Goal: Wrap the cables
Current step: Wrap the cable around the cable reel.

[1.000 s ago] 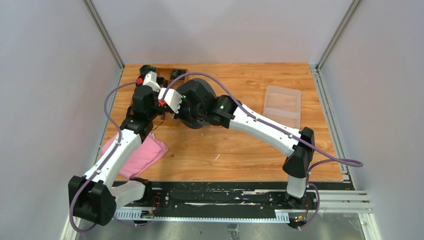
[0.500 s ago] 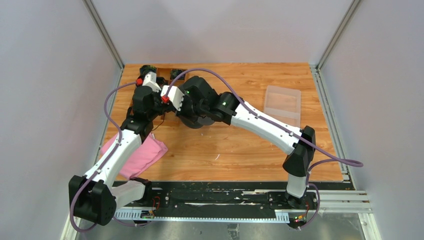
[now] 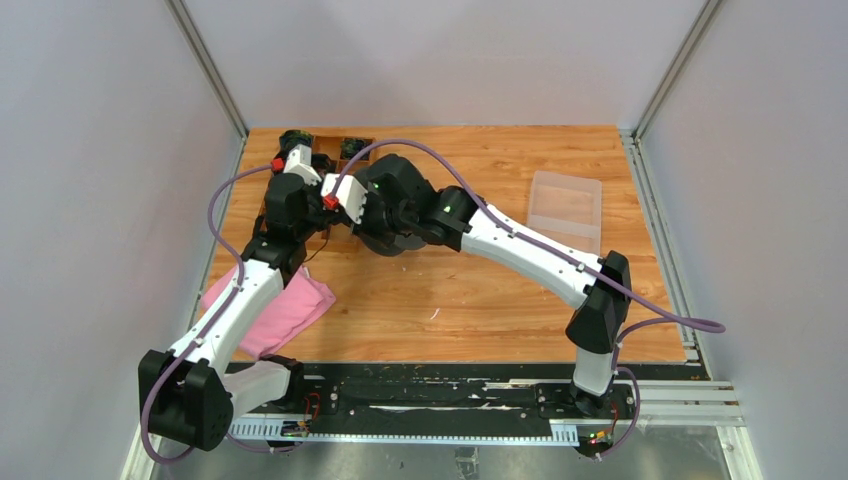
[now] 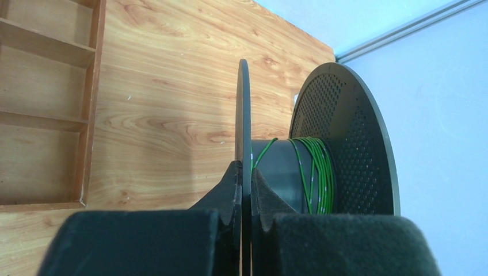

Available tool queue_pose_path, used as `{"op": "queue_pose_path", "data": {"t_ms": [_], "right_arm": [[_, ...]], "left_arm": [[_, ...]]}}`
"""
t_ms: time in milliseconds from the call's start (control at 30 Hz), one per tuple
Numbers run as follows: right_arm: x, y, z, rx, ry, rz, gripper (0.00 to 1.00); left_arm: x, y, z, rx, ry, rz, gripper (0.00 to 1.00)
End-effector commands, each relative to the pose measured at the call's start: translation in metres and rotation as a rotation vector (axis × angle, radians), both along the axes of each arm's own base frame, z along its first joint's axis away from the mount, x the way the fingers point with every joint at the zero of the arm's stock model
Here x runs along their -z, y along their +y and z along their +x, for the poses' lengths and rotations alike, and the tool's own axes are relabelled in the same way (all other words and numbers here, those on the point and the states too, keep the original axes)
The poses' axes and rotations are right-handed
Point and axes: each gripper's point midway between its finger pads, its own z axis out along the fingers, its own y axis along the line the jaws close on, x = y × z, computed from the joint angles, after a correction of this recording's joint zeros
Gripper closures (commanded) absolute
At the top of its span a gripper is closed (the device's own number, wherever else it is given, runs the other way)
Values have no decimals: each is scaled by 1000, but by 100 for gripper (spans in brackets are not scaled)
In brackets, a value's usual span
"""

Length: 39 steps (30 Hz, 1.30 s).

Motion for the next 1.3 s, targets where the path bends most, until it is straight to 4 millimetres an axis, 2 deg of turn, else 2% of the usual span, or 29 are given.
{"op": "queue_pose_path", "data": {"t_ms": [0,400,733,867,1033,1267], "right_arm": [[-6,-13,45,97,-158,-12,99],[16,-7,43,69,-196,-84,99],[40,-11,47,70,-254,-196,99],[43,-8,46,61,-247,-191,99],[34,-8,46,57,-260,-181,99],[34,-31,44,71,-286,-270,99]], "left_arm": [[-54,-29,-21,162,-134,-119,99],[-54,-31,-21,170,-135,-130,100],[-56,-31,-21,175,-141,-132,100],[-55,-31,-21,172,-143,-130,100],[-54,-30,-20,166,-143,-125,100],[-55,-28,-20,160,-147,-118,100]]}}
